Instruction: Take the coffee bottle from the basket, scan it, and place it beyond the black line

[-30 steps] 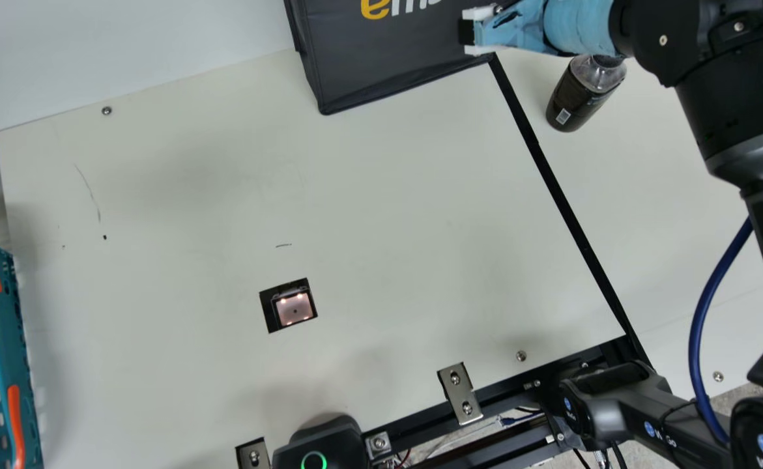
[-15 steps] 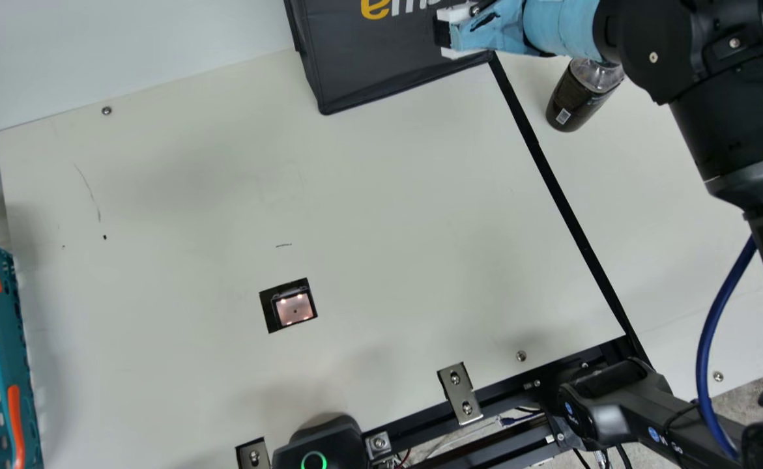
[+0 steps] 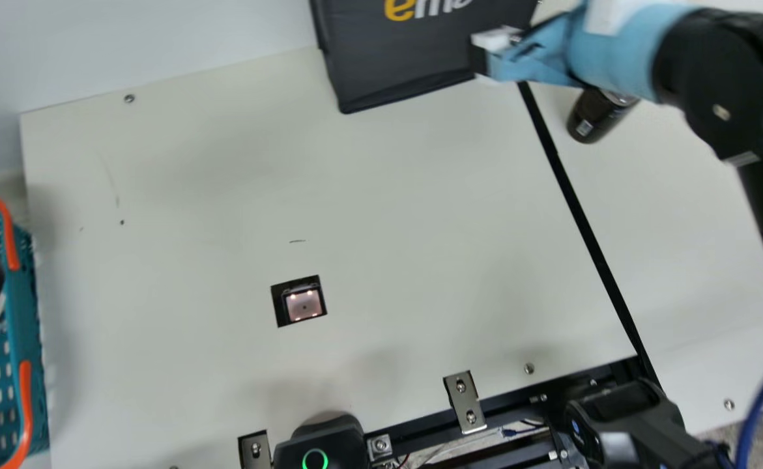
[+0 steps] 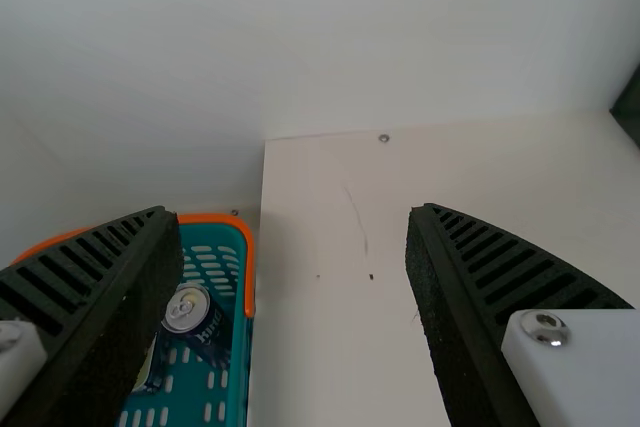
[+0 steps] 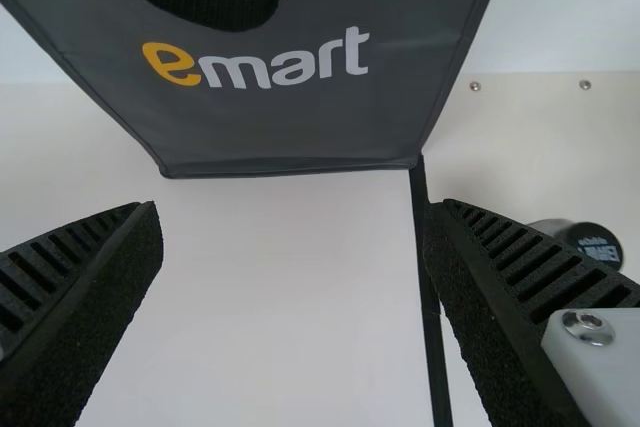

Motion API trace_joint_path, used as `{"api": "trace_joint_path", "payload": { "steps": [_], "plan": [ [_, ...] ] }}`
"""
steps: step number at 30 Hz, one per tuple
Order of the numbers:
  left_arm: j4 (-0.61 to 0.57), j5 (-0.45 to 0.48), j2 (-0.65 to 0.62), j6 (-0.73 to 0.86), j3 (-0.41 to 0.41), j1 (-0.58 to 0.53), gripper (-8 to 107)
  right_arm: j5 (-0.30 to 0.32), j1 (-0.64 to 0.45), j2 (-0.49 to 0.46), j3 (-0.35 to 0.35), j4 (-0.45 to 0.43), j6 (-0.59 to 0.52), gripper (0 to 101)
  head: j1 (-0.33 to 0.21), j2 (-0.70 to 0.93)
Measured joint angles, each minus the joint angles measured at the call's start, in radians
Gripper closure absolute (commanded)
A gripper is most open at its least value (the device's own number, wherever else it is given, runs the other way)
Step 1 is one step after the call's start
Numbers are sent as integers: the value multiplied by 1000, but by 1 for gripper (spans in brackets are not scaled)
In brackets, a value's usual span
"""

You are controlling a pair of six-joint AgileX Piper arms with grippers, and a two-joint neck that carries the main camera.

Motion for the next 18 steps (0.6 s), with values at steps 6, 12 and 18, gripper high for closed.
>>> {"api": "trace_joint_path", "payload": {
  "steps": [6,12,18],
  "plan": [
    [11,108,-17,-24,-54,-11,9,57,-11,-105,49,1,-19,11,-2,140],
    [19,214,-35,-48,-106,-23,9,106,-22,-212,95,3,-39,11,-2,229],
    [29,317,-52,-70,-160,-33,9,156,-32,-318,142,4,-58,11,0,229]
  ]
}}
